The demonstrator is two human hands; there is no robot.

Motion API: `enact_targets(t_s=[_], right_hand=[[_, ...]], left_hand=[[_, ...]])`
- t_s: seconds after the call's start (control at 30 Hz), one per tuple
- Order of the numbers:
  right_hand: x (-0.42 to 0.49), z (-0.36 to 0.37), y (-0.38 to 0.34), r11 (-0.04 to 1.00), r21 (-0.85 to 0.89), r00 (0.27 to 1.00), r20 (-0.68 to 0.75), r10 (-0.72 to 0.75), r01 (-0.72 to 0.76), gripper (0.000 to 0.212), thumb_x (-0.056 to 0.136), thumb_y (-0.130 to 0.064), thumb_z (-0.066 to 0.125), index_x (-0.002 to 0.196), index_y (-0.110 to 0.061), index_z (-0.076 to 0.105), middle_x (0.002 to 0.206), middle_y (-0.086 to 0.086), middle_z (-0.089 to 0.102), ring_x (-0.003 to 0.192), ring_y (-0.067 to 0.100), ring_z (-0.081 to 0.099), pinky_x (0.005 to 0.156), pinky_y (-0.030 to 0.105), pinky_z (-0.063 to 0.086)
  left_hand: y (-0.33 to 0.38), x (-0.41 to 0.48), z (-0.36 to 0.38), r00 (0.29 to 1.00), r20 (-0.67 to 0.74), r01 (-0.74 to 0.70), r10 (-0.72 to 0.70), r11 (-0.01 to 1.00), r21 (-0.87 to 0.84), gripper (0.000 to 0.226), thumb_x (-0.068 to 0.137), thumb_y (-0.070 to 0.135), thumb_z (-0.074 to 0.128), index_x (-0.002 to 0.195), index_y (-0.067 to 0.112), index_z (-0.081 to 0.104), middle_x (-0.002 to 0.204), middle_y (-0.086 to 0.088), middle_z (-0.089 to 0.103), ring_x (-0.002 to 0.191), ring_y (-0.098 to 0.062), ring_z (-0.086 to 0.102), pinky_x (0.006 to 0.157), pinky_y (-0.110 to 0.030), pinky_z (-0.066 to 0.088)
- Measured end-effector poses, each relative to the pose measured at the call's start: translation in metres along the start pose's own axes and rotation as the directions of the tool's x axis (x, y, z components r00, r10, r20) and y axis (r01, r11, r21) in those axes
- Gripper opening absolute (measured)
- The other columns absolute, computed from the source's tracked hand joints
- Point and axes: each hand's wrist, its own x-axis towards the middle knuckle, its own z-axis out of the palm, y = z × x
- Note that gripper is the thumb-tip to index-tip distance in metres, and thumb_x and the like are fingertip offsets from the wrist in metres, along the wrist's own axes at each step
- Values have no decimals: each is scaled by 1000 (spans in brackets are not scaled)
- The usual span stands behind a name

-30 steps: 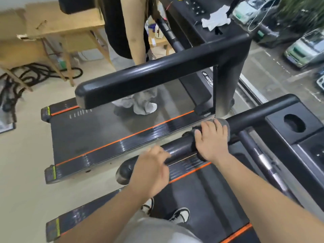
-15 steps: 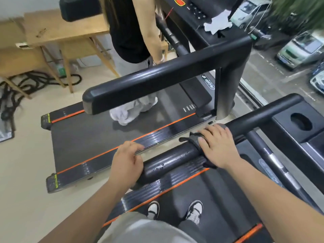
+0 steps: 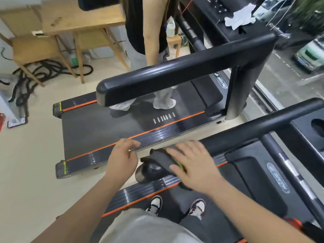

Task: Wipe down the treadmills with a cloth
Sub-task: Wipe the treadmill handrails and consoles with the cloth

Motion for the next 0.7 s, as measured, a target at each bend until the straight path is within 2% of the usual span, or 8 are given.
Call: enact_targets(t_s=[0.07, 0.13, 0.23, 0.3, 0.4, 0.53, 0.63, 0.7], right_hand=[[6, -3, 30, 986, 4, 986, -23, 167, -167, 47, 97, -62, 48, 128, -32, 68, 123, 3, 63, 115, 32, 56, 107, 49, 38], [14, -1, 30, 932, -25, 932, -22, 362, -362, 43, 96, -60, 46, 114, -33, 74, 113, 2, 67, 109, 32, 57, 108, 49, 37], [27, 3, -21, 892, -62, 894, -35, 446, -447, 38, 98, -44, 42, 100, -23, 73, 103, 4, 68, 108, 37, 54, 113, 56, 30], [32, 8, -72, 926, -27, 926, -10, 377, -377, 36, 98, -41, 41, 105, -20, 69, 107, 5, 65, 110, 37, 52, 114, 59, 28], [41, 16, -122, 990, -20, 983, 116, 139, -138, 37, 95, -43, 46, 116, -19, 64, 113, 6, 59, 109, 38, 50, 112, 60, 29], [43, 15, -98, 991, -17, 982, 136, -129, 132, 43, 91, -56, 54, 122, -26, 60, 114, 2, 60, 103, 34, 53, 100, 51, 42], [29, 7, -61, 995, 20, 993, 71, -97, 96, 52, 95, -64, 48, 132, -29, 59, 117, 0, 62, 105, 31, 55, 101, 47, 43], [19, 2, -37, 1000, 25, 999, 46, 4, -5, 54, 98, -65, 44, 132, -27, 62, 119, -1, 63, 109, 30, 55, 106, 47, 40]], left_hand=[[-2, -2, -1, 1000, 0, -24, 24, 1000, 6, 49, 76, -21, 48, 98, 15, 73, 101, 5, 64, 102, -20, 63, 96, -34, 49], [-4, -6, -5, 999, -5, -40, 40, 999, -1, 50, 75, -21, 48, 99, 15, 72, 103, 5, 64, 101, -12, 61, 94, -22, 45], [-12, -15, -14, 1000, -10, -6, 6, 1000, -29, 53, 75, -22, 47, 98, 19, 70, 104, 1, 65, 102, 8, 57, 92, -6, 39], [-19, -21, -20, 999, -21, 49, -50, 999, -22, 54, 76, -21, 48, 100, 22, 70, 106, 1, 65, 100, 9, 56, 91, -4, 38], [-28, -25, -28, 996, -37, 83, -83, 997, -8, 52, 78, -20, 48, 101, 22, 70, 108, 1, 65, 101, -3, 58, 93, -9, 40], [-35, -25, -32, 992, -32, 125, -125, 992, -20, 50, 79, -19, 46, 103, 18, 70, 109, 2, 65, 104, -10, 62, 98, -24, 46], [-28, -23, -24, 991, -23, 129, -131, 990, -56, 55, 79, -19, 46, 98, 29, 66, 108, 3, 64, 101, 0, 60, 92, -9, 41], [-23, -25, -17, 991, -11, 135, -136, 987, -85, 62, 80, -18, 46, 93, 41, 61, 107, 7, 65, 101, 3, 58, 93, -10, 41]])
